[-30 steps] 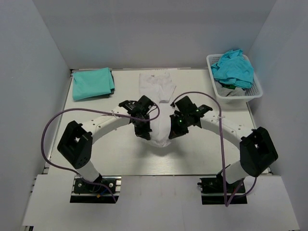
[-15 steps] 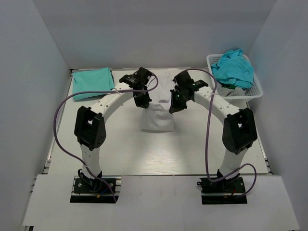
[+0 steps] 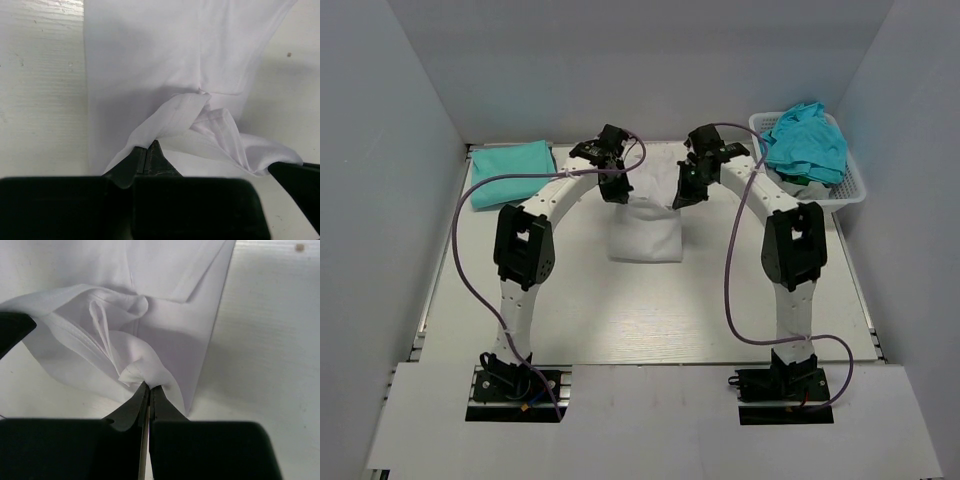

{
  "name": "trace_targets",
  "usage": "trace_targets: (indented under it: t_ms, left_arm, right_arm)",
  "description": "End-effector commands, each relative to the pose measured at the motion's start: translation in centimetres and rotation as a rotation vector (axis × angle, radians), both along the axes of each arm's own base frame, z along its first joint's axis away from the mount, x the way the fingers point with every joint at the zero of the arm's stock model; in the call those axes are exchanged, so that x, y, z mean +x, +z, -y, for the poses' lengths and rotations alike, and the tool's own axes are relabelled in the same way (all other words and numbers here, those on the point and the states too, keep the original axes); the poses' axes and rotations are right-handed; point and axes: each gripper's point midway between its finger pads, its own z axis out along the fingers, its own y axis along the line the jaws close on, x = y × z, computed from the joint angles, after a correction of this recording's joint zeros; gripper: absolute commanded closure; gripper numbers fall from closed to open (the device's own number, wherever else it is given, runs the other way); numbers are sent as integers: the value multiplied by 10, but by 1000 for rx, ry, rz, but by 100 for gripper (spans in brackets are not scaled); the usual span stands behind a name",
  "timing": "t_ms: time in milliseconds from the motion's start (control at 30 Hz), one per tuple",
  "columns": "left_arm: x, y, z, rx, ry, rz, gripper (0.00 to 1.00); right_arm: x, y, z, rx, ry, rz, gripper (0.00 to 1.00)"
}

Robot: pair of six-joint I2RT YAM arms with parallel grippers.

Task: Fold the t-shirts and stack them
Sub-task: Fold the folded rectangular tshirt in 1/3 of the way

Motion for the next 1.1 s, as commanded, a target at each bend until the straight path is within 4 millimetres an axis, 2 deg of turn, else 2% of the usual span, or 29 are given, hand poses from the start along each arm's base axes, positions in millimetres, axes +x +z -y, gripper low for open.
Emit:
trace_targets:
  t_ms: [0, 133, 233, 267, 367, 400, 433, 467, 500, 533, 567, 600, 667, 733, 767, 800, 833, 867, 900, 933, 967, 1000, 1033, 1067]
  left_arm:
    - [16, 18, -4, -36, -2, 55, 100]
    - [28, 14, -5, -71, 1, 66, 100]
    - [44, 7, -13, -75, 17, 92, 100]
    - [45, 3, -11, -82, 12, 89, 100]
    - [57, -5, -11, -113, 11, 91, 100]
    - [62, -3, -6, -134, 0, 105, 95]
    - [68, -8, -8, -142, 4, 100, 54]
    - [73, -9, -10, -147, -3, 103, 28]
    - [77, -8, -9, -143, -13, 114, 2]
    - [85, -1, -13, -150, -4, 137, 0]
    - [89, 5, -13, -149, 1, 155, 0]
    - [91, 9, -13, -152, 0, 165, 0]
    - [94, 25, -19, -153, 16, 201, 0]
    - [88, 40, -24, -149, 10, 234, 0]
    - [81, 42, -23, -153, -9, 228, 0]
    - [74, 36, -26, -148, -9, 213, 0]
    - [67, 47, -20, -156, -33, 226, 0]
    - [60, 49, -13, -157, -65, 226, 0]
    - [53, 42, -16, -144, -72, 207, 0]
    - [49, 46, -3, -184, -120, 223, 0]
    - [46, 47, 3, -214, -143, 224, 0]
    - [41, 39, 6, -232, -161, 203, 0]
    - [39, 39, 9, -246, -172, 198, 0]
    - [38, 40, 10, -253, -178, 195, 0]
  right_arm:
    - [18, 5, -9, 47, 30, 20, 100]
    - [32, 0, -8, 63, 12, 37, 100]
    - [47, -4, -9, 83, -1, 69, 100]
    - [51, -12, -10, 84, -8, 58, 100]
    - [66, -14, -13, 111, -10, 91, 98]
    - [74, -16, -16, 120, -27, 113, 98]
    - [81, -18, -12, 105, -57, 121, 94]
    - [87, -13, -11, 105, -66, 143, 89]
    - [96, -12, -4, 77, -88, 175, 80]
    - [101, -7, -4, 73, -93, 201, 69]
    - [107, -3, -2, 72, -91, 229, 10]
    - [108, 6, -3, 69, -76, 260, 10]
    - [109, 5, 3, 30, -87, 282, 10]
    - [106, 28, 5, 44, -85, 335, 10]
    - [91, 9, 6, 38, -70, 284, 10]
    - [86, 22, 6, 53, -59, 309, 10]
    - [83, 39, 1, 95, -30, 351, 10]
    - [69, 44, -6, 133, 8, 339, 10]
    - [57, 32, -6, 145, 20, 300, 10]
    - [47, 48, -19, 239, 74, 324, 10]
    - [44, 49, -21, 260, 81, 326, 10]
    - [42, 45, -24, 282, 82, 327, 10]
    - [36, 40, -26, 301, 91, 311, 10]
    - [36, 44, -31, 331, 79, 313, 10]
